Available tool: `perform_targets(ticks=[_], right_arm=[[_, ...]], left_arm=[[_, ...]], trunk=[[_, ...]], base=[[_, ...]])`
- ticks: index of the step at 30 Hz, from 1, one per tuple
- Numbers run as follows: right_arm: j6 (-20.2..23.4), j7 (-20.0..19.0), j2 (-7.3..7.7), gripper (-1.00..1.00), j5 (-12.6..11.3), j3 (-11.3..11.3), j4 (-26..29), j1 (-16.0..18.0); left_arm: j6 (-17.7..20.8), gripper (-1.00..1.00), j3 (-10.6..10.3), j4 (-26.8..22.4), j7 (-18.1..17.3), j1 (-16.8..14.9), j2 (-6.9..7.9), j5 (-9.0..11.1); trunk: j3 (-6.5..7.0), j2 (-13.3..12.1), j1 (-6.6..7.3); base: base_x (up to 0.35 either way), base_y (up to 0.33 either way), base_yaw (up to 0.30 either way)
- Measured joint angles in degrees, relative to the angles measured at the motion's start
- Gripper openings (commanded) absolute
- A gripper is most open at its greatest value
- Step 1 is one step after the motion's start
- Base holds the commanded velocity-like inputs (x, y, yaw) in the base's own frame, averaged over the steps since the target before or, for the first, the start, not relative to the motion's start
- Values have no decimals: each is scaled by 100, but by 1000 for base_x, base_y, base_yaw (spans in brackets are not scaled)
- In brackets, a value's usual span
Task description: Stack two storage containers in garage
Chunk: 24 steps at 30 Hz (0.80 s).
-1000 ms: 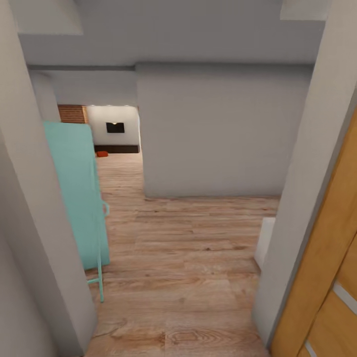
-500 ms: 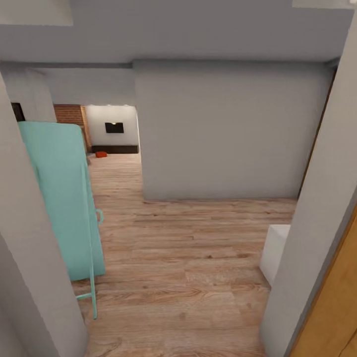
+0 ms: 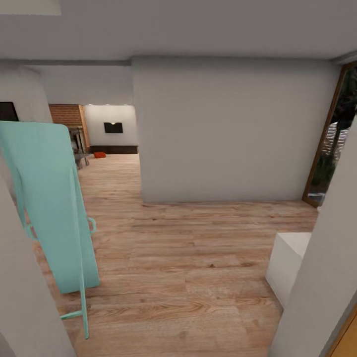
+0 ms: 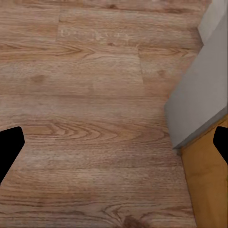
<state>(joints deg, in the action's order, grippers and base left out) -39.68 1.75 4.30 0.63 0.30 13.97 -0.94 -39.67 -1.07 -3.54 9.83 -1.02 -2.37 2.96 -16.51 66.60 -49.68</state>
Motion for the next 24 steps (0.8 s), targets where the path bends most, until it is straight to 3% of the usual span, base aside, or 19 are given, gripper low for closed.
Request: perform_targets(ticks=[24], right_arm=[[10,-9,0,100,11,8,1,0]], left_arm=[[31,100,0,-4,32,0,-15,0]], trunk=[[0,0,0]], base=[[325,0,0]])
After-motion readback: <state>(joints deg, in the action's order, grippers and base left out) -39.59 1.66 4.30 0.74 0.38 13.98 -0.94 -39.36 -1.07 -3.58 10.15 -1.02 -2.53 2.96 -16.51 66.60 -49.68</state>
